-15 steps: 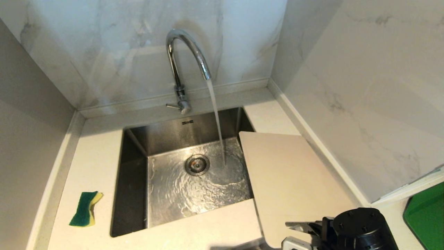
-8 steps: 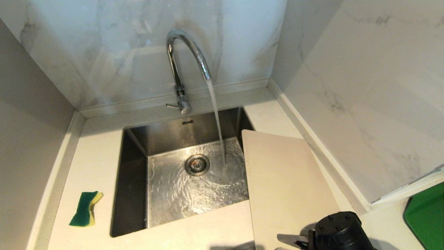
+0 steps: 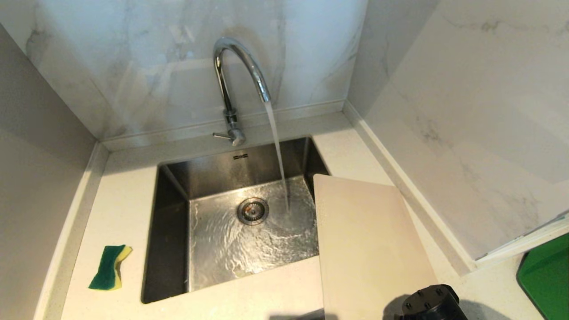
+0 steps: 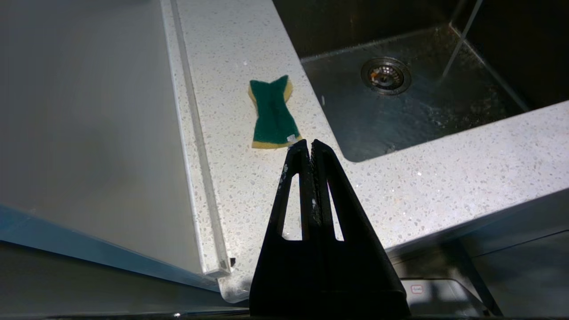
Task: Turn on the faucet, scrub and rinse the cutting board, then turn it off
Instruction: Put down the cutting board
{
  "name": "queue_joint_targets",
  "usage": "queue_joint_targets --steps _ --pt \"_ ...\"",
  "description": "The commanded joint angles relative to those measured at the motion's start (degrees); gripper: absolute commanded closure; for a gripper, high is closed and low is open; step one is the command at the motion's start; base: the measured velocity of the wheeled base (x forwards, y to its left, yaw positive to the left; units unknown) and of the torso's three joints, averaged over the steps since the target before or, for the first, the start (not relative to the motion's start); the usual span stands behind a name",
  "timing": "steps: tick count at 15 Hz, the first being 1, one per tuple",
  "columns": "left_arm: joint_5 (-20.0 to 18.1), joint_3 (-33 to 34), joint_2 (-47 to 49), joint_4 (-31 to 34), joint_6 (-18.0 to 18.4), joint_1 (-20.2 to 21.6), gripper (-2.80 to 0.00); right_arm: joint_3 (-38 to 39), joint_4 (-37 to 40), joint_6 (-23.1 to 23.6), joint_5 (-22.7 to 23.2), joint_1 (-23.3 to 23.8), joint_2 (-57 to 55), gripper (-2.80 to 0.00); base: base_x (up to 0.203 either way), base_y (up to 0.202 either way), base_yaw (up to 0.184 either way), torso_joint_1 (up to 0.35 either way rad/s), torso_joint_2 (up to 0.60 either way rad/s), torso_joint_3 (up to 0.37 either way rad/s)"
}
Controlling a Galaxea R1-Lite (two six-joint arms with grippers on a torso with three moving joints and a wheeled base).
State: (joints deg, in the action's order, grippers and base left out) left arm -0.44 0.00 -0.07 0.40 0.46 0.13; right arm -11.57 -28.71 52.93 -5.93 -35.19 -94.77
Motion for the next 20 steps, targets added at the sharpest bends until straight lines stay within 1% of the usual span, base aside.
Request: queue_joint_targets --steps 1,7,10,13,15,20 --pt "0.0 0.0 0.0 -0.1 0.0 0.0 0.00 0.1 -0.2 0.3 1.1 0.0 -2.3 0.00 0.000 0.000 0.000 0.000 0.00 0.000" --pt "0.0 0.0 0.0 -0.1 0.0 0.0 0.00 1.1 -0.2 0.2 3.2 0.2 -6.0 0.00 0.000 0.000 0.000 0.000 0.00 0.000" --pt "0.0 0.0 0.0 0.0 0.0 0.0 0.00 1.2 -0.3 0.3 4.4 1.6 -9.0 0.00 0.000 0.000 0.000 0.000 0.00 0.000" --pt "0.0 0.0 0.0 0.0 0.0 0.0 0.00 1.1 -2.9 0.4 6.5 2.4 -12.2 0.00 0.000 0.000 0.000 0.000 0.00 0.000" --pt "0.1 0.0 0.0 0.0 0.0 0.0 0.00 1.0 -5.5 0.9 6.8 2.5 -14.3 0.00 0.000 0.000 0.000 0.000 0.00 0.000" --pt "0.1 0.0 0.0 0.0 0.0 0.0 0.00 -0.4 -6.0 1.5 6.8 3.3 -16.5 0.00 0.000 0.000 0.000 0.000 0.00 0.000"
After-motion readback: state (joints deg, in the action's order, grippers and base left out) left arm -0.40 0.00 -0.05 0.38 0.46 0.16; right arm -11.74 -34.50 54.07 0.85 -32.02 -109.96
